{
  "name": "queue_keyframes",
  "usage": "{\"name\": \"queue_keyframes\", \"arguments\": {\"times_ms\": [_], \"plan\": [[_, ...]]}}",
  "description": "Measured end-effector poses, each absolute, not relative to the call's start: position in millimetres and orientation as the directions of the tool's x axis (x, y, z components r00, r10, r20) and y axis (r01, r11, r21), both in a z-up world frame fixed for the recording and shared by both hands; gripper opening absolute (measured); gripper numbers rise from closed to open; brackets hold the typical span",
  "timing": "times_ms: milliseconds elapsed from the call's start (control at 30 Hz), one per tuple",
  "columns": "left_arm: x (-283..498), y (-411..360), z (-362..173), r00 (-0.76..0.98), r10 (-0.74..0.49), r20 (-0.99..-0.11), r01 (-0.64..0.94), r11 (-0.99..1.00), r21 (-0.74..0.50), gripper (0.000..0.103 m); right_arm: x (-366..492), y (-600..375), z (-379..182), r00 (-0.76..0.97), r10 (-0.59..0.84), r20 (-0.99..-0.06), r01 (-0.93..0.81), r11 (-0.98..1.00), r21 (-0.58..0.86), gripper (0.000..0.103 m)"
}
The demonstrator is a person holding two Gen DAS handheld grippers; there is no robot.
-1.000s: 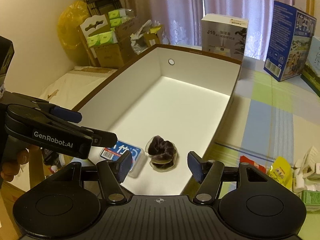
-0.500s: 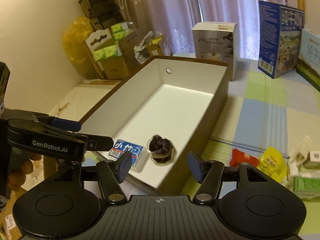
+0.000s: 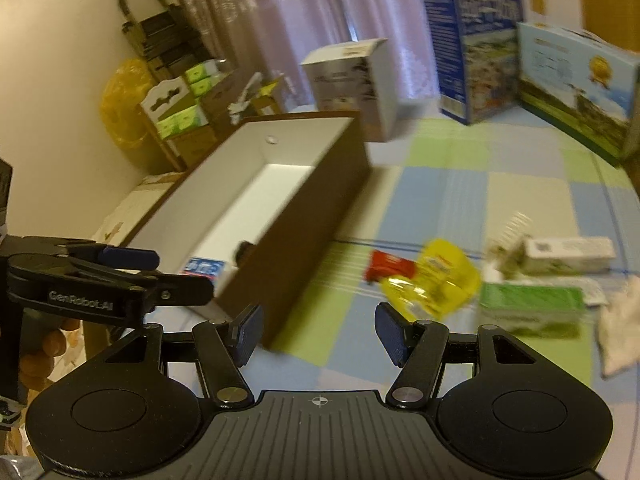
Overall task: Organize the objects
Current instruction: 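Move both tools back toward the yellow packet and white cloth on the table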
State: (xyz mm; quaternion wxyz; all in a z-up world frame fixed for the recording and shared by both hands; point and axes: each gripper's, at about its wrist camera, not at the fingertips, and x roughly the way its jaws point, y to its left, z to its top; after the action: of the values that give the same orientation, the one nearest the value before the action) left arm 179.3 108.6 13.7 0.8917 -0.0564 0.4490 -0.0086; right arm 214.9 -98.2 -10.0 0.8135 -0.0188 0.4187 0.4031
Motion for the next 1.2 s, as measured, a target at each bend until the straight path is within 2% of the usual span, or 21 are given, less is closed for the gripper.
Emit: {"name": "queue_keyframes", "arguments": {"times_ms": [533, 1200], "plan": [[205, 9, 1, 0.576, -0.140, -0.806, 0.086, 0.990, -0.111, 0.092, 249, -206, -23, 0.385, 0.571, -0.725, -0.535, 0.778, 0.329, 0.059], [247, -35, -49, 0.549, -0.134, -0.825, 0.136, 0.988, -0.070, 0.089, 289, -270, -55, 0.417, 0.449, -0.791, -0.383, 0.875, 0.295, 0.059]]}}
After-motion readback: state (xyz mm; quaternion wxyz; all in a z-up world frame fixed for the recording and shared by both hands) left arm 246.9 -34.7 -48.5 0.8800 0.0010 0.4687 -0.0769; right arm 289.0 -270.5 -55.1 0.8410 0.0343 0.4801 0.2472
